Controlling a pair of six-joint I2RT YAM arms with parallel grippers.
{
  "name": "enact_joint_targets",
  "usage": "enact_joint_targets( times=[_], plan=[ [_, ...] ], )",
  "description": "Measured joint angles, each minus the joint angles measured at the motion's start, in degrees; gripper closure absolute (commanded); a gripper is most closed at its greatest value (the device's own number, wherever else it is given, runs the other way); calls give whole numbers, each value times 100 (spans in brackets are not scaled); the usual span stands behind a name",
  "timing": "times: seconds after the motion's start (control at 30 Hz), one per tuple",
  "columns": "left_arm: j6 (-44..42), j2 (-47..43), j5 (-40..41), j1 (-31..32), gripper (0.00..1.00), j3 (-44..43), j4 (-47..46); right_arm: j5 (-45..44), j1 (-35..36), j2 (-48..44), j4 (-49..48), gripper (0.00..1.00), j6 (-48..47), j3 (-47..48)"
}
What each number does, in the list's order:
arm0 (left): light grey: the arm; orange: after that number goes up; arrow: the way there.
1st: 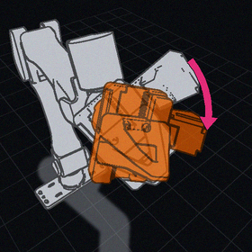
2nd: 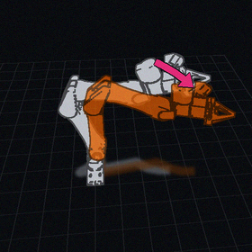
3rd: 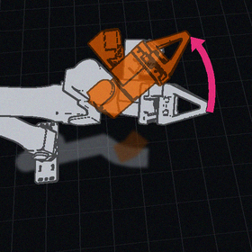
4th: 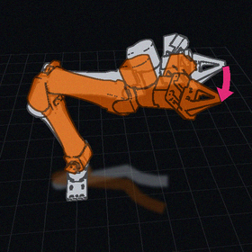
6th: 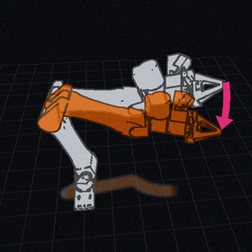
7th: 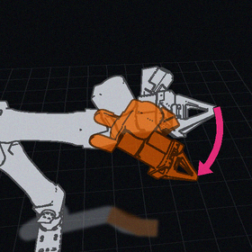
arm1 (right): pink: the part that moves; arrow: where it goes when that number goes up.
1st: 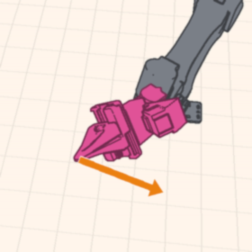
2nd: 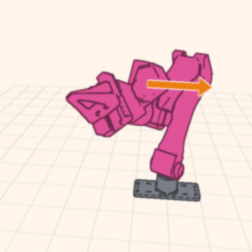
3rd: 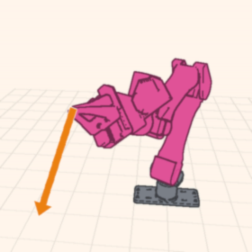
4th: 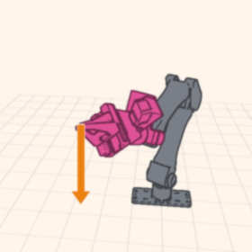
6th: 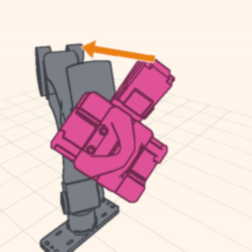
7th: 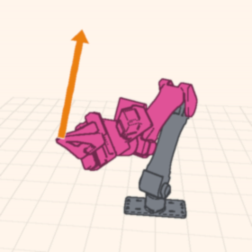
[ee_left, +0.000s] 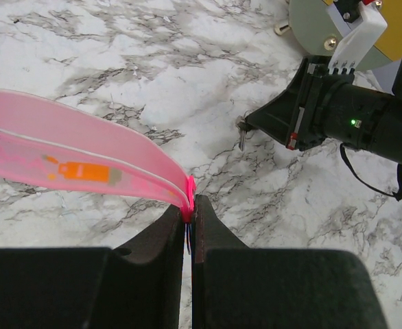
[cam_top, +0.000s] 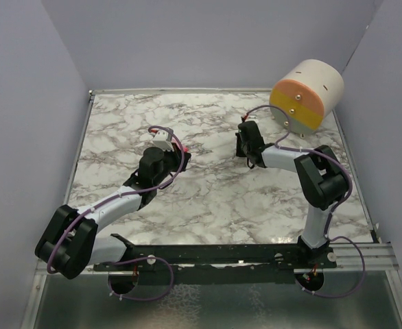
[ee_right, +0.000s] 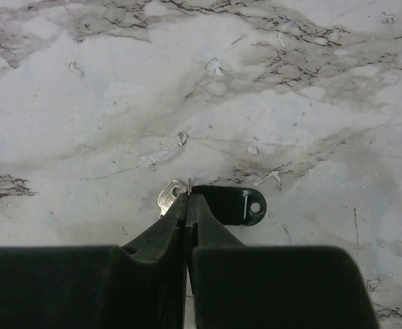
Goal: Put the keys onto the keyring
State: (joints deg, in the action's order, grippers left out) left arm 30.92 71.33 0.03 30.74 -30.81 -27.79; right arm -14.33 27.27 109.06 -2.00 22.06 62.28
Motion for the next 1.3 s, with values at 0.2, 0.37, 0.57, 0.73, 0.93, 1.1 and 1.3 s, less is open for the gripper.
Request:
enact_joint_targets(
  times=[0.2,0.37,0.57,0.73,0.93,1.1,1.3],
  plan=[
    [7,-9,-31,0,100,-2,2,26,-2,-758,-645,99,-433,-970],
    [31,-42,-114,0,100,-140,61,507,-2,-1792,-1198,99,-852,-1611],
    [50,-63,-155,2,100,-492,367,1499,-2,-2271,-1679,99,-1152,-1886],
    [44,-52,-153,2,100,-752,708,2511,-2,-2564,-2087,99,-1342,-2417],
    [-22,221,-129,20,100,-1320,1246,3617,-2,-2953,-2590,99,-1591,-2798],
    [-50,481,-109,116,100,-1648,1602,4146,-2,-3292,-2986,99,-1626,-3097],
    [-131,813,28,518,100,-2118,2022,4328,-2,-3429,-2955,99,-1325,-3049]
  ],
)
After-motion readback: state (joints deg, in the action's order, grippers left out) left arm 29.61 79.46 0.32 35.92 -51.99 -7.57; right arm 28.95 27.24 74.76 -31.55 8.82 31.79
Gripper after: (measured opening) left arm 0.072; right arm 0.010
